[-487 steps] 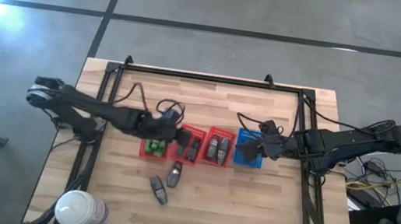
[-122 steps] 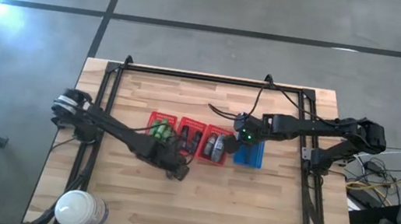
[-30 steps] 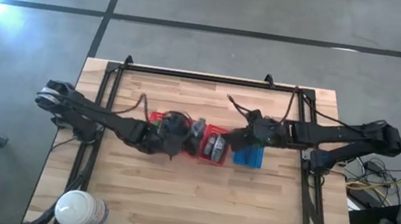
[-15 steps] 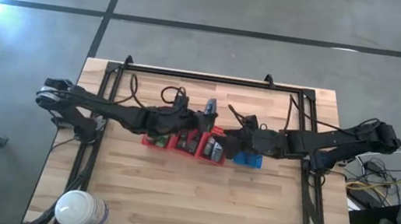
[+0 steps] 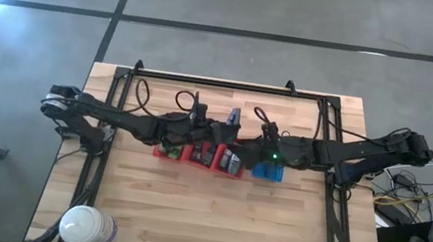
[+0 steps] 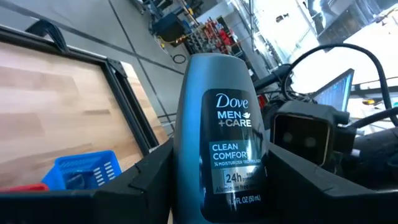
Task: Pick & Place Travel size toiletries
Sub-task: Put the deodorant into the right red bin
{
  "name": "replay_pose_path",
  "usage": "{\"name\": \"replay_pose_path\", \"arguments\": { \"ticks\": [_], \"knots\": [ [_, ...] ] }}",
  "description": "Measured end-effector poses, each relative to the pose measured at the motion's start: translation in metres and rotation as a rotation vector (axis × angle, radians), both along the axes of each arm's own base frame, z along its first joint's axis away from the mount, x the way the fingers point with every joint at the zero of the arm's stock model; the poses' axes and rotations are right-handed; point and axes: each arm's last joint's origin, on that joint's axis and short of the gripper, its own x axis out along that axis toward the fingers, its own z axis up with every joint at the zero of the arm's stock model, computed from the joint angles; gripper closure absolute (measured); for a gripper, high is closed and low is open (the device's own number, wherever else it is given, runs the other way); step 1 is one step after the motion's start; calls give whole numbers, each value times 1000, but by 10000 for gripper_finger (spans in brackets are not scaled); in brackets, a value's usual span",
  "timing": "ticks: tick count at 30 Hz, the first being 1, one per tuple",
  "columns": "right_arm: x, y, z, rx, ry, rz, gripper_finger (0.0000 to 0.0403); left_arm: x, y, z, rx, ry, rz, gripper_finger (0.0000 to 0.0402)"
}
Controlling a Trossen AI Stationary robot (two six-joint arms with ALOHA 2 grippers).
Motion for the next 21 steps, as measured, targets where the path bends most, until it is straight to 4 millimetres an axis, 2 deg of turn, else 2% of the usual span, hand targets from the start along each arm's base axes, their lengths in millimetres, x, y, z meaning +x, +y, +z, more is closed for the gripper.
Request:
{"name": "replay_pose_path", "arguments": {
  "ticks": [21],
  "knots": [
    [6,-13,1,-2,-23,28,110,0,0,3,-2,-29,-37,188]
  ]
}}
